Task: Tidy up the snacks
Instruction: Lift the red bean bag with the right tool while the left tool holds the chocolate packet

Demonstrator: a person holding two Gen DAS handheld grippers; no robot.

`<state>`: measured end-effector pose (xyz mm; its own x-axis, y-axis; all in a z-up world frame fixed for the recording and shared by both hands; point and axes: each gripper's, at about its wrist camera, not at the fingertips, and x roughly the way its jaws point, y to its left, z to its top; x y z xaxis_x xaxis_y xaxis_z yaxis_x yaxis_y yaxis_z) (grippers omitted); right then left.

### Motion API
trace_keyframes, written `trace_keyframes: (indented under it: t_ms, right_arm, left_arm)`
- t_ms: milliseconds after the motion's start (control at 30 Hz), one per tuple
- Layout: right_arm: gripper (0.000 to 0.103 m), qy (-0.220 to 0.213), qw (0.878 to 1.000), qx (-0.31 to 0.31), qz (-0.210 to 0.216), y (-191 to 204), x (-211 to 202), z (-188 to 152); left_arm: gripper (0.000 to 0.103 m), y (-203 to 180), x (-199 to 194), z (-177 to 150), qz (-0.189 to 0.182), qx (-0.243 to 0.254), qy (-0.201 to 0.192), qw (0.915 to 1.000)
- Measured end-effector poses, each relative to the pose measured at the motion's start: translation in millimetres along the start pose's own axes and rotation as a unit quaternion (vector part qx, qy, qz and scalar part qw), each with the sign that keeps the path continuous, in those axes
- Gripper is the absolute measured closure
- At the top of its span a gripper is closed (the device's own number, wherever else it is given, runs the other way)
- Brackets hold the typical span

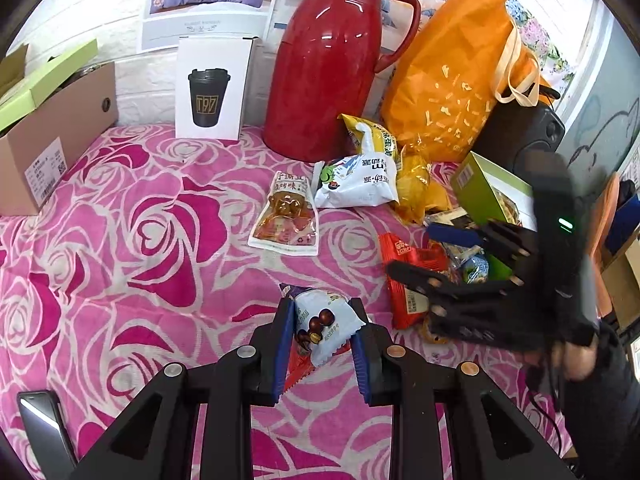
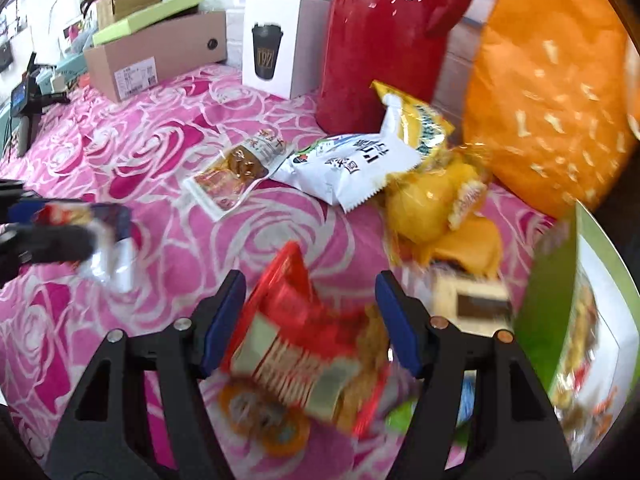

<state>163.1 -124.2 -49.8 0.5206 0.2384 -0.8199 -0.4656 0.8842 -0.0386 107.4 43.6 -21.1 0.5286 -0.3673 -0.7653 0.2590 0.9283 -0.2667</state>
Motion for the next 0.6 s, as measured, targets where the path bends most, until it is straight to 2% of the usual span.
trace_keyframes:
  t_ms: [33, 200, 367, 467, 600]
  right_arm:
    - [0.035, 0.011, 1.000, 0.005, 0.010, -2.5, 3.4, 0.9]
    - [0.033, -0.012, 0.994, 0.046, 0.100, -20.6, -29.8, -8.8]
    - [0.031, 0.015, 0.997, -0.028, 0.063, -9.5, -44.8, -31.5]
    - [0.031, 0.012, 0.997, -0.064, 0.027, -0.9, -38.4, -33.0]
    - [0.028, -0.001, 0.995, -0.098, 0.032, 9.9, -25.6, -19.5]
  left_arm:
    - [0.076, -0.3, -0.4, -0.7, 0.002, 0.003, 0.002, 1.0000]
    - [0.076, 4.0, -0.2, -1.9, 0.002, 0.006, 0.005, 1.0000]
    - [0.076, 8.5, 2.2, -4.5, -0.007, -0.012, 0.006, 0.9999]
    - [0.076, 4.9, 6.9, -5.1, -0.009, -0.010, 0.013, 0.9998]
    - [0.076, -1.6, 4.3, -5.3, -0.008, 0.000, 0.014, 0.9999]
